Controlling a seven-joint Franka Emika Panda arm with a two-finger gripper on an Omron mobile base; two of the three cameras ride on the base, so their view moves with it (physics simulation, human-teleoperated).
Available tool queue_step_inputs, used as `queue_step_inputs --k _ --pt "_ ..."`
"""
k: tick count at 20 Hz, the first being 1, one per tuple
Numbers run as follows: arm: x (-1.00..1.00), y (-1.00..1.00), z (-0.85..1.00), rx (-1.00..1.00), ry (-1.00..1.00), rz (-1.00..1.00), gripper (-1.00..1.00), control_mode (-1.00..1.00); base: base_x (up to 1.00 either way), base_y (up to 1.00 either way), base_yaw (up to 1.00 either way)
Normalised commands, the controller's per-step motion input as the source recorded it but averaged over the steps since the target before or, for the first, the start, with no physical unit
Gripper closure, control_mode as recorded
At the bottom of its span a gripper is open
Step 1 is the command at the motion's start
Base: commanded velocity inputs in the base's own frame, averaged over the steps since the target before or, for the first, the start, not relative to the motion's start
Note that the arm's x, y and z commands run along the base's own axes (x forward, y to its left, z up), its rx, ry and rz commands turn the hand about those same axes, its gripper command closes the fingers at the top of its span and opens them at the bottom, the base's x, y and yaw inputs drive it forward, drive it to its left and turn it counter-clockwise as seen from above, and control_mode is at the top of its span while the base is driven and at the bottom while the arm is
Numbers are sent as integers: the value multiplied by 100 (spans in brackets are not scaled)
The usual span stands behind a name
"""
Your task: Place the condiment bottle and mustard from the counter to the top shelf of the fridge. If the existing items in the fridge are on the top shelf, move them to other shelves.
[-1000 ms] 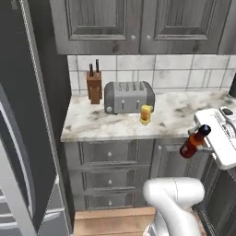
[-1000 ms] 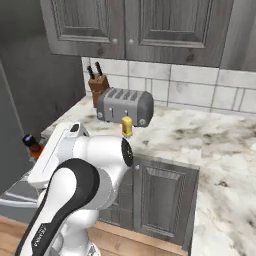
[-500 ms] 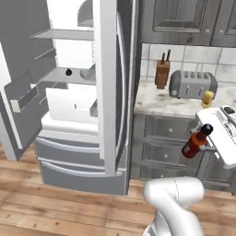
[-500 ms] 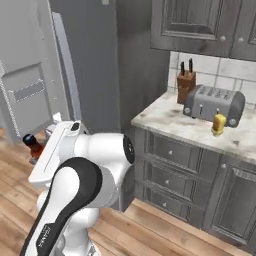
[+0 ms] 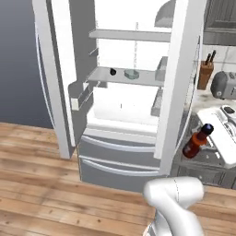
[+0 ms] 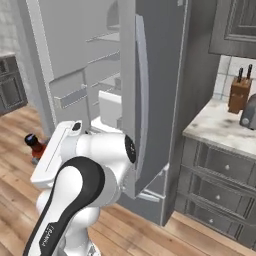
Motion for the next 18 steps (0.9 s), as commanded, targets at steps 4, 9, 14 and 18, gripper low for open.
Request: queue_step_inputs --k 4,9,14,18 --pt "0 0 0 0 0 0 100 100 0 100 -19" --pt "0 0 0 0 0 0 100 100 23 100 -39" --pt "0 0 0 0 0 0 100 100 61 99 -44" --pt "0 0 0 0 0 0 100 100 78 52 -39"
